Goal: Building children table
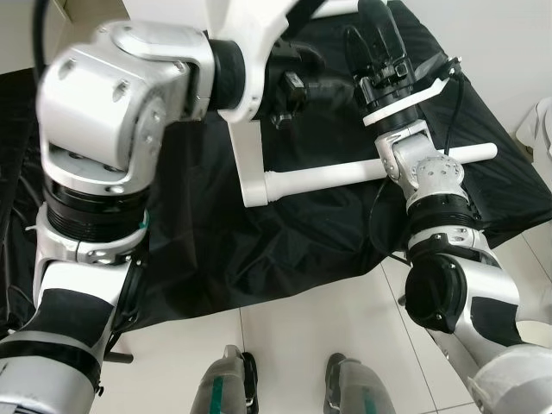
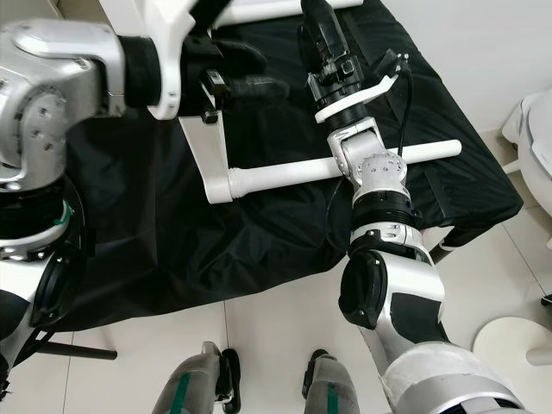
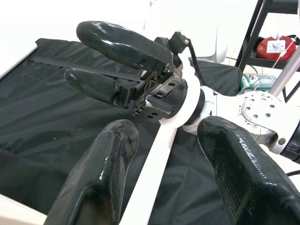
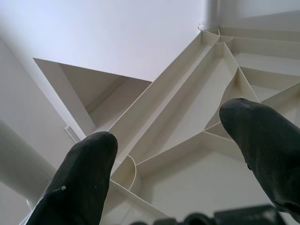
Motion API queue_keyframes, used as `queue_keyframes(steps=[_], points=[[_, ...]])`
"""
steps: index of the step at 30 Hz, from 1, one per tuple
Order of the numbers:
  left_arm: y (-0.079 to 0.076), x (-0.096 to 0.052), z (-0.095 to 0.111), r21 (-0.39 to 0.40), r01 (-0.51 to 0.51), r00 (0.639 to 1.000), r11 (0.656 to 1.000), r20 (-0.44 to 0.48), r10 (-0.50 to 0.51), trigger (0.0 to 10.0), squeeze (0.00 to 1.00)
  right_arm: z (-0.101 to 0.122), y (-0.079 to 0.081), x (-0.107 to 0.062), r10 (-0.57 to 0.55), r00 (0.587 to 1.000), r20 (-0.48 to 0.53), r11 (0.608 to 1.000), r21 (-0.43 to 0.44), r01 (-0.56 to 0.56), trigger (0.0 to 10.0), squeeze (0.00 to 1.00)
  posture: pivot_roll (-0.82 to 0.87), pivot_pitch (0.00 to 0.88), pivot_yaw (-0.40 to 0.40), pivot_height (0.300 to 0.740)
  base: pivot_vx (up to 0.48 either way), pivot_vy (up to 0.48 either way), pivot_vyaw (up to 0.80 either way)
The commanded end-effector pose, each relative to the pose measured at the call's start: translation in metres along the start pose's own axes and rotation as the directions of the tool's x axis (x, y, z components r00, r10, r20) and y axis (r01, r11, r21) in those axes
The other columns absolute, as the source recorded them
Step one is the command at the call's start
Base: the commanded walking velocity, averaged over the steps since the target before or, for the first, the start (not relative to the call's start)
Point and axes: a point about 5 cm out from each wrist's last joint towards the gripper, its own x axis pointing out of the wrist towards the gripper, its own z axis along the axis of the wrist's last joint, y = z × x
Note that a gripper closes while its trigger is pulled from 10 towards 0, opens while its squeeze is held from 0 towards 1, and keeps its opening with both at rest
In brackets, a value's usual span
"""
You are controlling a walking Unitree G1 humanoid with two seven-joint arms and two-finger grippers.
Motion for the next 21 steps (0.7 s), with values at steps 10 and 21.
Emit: queue_keyframes(steps=[10,21], points=[[0.033,-0.033,0.016,-0.201,-0.318,0.925,0.927,0.151,0.35,10.0,0.0,-0.008,0.0,0.011,0.009,0.999,-0.053,1.0,0.002,-0.009,10.0,0.0,0.08,0.147,0.088,0.74,0.0,0.0,0.0],[0.038,-0.055,0.028,-0.247,-0.321,0.901,0.914,0.218,0.376,10.0,0.0,-0.01,-0.002,0.015,0.001,0.997,-0.082,1.0,-0.009,-0.002,10.0,0.0,0.1,0.153,0.071,0.74,0.0,0.0,0.0]])
